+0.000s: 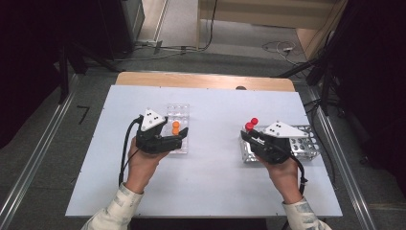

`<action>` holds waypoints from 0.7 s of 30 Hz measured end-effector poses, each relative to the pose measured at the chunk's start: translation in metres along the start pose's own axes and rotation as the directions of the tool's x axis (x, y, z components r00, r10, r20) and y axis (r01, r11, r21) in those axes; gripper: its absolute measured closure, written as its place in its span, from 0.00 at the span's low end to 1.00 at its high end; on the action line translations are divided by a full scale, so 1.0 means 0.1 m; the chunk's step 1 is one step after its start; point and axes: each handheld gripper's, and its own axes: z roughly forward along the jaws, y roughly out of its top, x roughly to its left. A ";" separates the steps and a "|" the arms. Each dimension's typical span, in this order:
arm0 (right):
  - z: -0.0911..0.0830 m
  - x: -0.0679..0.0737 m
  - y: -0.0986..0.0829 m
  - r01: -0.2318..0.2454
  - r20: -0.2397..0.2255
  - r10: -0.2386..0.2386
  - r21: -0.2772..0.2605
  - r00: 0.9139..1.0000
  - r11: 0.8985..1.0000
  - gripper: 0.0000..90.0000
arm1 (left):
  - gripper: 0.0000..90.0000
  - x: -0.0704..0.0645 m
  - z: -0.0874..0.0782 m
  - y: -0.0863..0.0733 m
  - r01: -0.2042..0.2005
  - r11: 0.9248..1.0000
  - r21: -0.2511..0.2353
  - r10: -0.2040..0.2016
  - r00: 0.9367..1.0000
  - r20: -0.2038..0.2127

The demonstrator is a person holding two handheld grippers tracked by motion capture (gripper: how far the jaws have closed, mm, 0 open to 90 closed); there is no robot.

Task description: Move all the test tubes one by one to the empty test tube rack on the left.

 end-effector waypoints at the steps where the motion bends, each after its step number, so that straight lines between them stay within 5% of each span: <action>1: 0.03 0.05 0.00 0.007 -0.015 -0.006 0.005 1.000 1.000 0.80 | 0.25 0.00 0.00 0.00 0.001 1.000 0.001 -0.001 1.000 0.001; 13: 0.39 0.52 0.00 0.103 -0.134 -0.093 0.068 0.987 0.992 0.80 | 0.16 -0.10 0.01 0.00 -0.009 1.000 0.013 0.009 0.999 0.050; 21: 0.60 0.72 -0.02 0.122 -0.202 -0.100 0.102 0.974 0.987 0.80 | 0.20 -0.28 -0.04 0.01 -0.039 0.999 -0.022 0.041 0.993 0.110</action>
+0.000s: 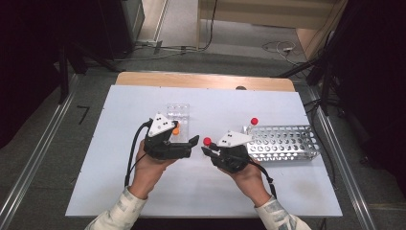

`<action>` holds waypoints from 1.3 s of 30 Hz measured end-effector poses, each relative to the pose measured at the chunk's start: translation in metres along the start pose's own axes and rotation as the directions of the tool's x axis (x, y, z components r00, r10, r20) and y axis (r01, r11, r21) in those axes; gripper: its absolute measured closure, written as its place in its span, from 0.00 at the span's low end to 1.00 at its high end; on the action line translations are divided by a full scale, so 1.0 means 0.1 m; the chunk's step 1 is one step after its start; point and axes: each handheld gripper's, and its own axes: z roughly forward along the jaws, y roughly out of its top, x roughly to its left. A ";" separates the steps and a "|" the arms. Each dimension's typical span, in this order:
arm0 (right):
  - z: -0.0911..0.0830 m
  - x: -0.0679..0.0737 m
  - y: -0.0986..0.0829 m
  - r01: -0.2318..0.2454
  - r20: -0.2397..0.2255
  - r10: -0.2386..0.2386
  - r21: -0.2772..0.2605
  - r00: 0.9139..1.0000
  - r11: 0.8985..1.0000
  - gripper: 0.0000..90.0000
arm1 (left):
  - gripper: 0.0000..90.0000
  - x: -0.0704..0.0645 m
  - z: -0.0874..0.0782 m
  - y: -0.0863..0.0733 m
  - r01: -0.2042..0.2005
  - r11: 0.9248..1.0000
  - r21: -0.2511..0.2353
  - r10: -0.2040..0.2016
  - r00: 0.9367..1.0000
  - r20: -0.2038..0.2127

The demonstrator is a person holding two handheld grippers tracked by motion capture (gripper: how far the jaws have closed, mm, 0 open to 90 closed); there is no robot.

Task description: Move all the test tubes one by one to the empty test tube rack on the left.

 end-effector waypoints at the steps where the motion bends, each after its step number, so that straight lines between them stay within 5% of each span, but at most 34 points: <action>1: 0.03 0.00 0.00 0.001 -0.005 -0.001 0.004 1.000 1.000 0.80 | 0.22 -0.02 0.00 0.00 -0.005 1.000 -0.002 0.005 1.000 0.003; 6: 0.17 0.05 0.04 0.002 -0.028 -0.002 0.012 1.000 1.000 0.80 | 0.30 -0.09 0.04 -0.03 -0.036 0.999 0.023 0.035 0.999 0.042; 13: 0.24 0.13 0.12 0.007 -0.044 -0.007 0.006 0.999 1.000 0.80 | 0.59 -0.10 0.06 -0.07 -0.068 0.996 0.054 0.064 0.995 0.078; 21: 0.23 0.13 0.13 0.013 -0.044 -0.013 -0.004 0.999 1.000 0.80 | 0.76 -0.10 0.08 -0.09 -0.088 0.992 0.092 0.081 0.993 0.081; 27: 0.22 0.13 0.13 0.011 -0.049 -0.011 -0.004 0.999 1.000 0.79 | 0.78 -0.08 0.07 -0.08 -0.089 0.991 0.101 0.080 0.993 0.090; 32: 0.18 0.13 0.13 0.004 -0.070 -0.004 0.003 0.998 1.000 0.56 | 0.78 -0.05 0.02 -0.05 -0.080 0.993 0.090 0.073 0.994 0.084; 39: 0.08 0.08 0.10 -0.017 -0.081 0.016 -0.007 0.997 1.000 0.42 | 0.78 0.00 -0.07 0.01 -0.070 0.994 0.085 0.063 0.995 0.082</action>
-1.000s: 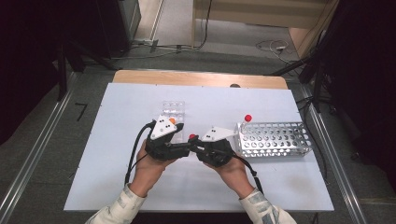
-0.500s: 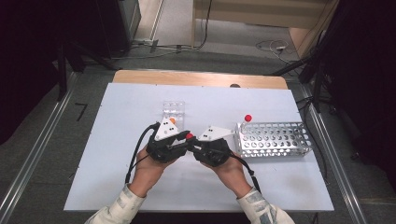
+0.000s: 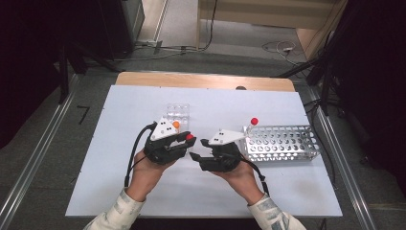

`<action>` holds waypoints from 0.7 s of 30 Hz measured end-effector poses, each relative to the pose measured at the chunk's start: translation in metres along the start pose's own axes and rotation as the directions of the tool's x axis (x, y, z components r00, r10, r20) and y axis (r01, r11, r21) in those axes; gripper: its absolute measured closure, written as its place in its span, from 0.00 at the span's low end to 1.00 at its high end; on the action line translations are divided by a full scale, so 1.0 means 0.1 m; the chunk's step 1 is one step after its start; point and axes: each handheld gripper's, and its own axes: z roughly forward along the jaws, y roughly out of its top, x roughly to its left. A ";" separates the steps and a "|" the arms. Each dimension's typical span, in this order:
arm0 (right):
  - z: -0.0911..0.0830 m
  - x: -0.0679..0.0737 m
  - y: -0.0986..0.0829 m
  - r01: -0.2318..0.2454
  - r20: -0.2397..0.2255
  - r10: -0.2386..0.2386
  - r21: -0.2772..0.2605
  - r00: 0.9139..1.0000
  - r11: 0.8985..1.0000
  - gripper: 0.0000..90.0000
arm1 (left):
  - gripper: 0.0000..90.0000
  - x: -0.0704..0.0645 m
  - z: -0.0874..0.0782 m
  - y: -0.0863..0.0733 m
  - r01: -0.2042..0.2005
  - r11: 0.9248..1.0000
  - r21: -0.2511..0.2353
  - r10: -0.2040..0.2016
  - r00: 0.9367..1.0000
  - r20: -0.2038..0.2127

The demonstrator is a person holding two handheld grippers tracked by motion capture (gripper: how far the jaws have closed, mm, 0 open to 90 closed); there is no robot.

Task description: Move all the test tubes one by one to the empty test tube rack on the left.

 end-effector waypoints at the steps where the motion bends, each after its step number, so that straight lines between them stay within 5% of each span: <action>1: -0.01 -0.01 -0.01 0.004 0.006 -0.004 0.000 1.000 1.000 0.41 | 0.78 0.01 -0.02 0.01 0.000 1.000 0.000 0.000 1.000 -0.002; 21: -0.30 -0.22 -0.21 -0.042 0.059 0.043 -0.017 0.997 0.999 0.40 | 0.78 0.30 -0.33 0.08 0.041 0.998 -0.057 -0.047 0.994 -0.099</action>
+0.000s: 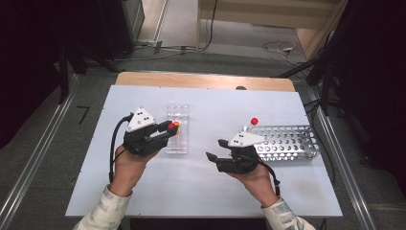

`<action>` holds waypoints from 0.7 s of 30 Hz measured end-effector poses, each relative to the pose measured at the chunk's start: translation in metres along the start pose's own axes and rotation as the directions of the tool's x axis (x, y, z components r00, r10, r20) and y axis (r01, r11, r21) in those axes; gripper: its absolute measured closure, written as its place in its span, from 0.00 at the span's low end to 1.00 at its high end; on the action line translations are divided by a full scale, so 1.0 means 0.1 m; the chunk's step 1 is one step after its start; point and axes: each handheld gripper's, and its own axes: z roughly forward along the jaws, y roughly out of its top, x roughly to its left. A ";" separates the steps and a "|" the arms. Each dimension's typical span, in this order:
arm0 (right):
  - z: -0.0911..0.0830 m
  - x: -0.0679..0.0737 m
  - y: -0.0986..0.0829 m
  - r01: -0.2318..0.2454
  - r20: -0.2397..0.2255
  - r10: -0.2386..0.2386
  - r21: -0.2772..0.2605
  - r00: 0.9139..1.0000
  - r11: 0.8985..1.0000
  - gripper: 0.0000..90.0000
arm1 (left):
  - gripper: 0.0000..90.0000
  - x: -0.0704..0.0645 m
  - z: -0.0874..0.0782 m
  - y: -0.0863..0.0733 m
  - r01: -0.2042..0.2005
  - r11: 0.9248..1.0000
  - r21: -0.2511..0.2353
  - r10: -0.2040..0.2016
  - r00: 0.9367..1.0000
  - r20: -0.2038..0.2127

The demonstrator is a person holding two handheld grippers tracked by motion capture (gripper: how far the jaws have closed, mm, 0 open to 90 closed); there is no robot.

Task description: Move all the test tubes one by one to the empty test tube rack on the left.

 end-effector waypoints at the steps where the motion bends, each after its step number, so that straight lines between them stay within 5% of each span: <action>1: -0.01 -0.01 0.00 -0.002 0.000 0.002 -0.003 1.000 1.000 0.40 | 0.78 0.01 -0.01 0.00 0.000 1.000 -0.001 0.000 1.000 -0.002; 21: -0.08 -0.10 -0.01 -0.019 0.020 0.019 -0.017 1.000 1.000 0.41 | 0.78 0.25 0.02 0.04 0.027 0.999 -0.024 -0.028 0.997 -0.068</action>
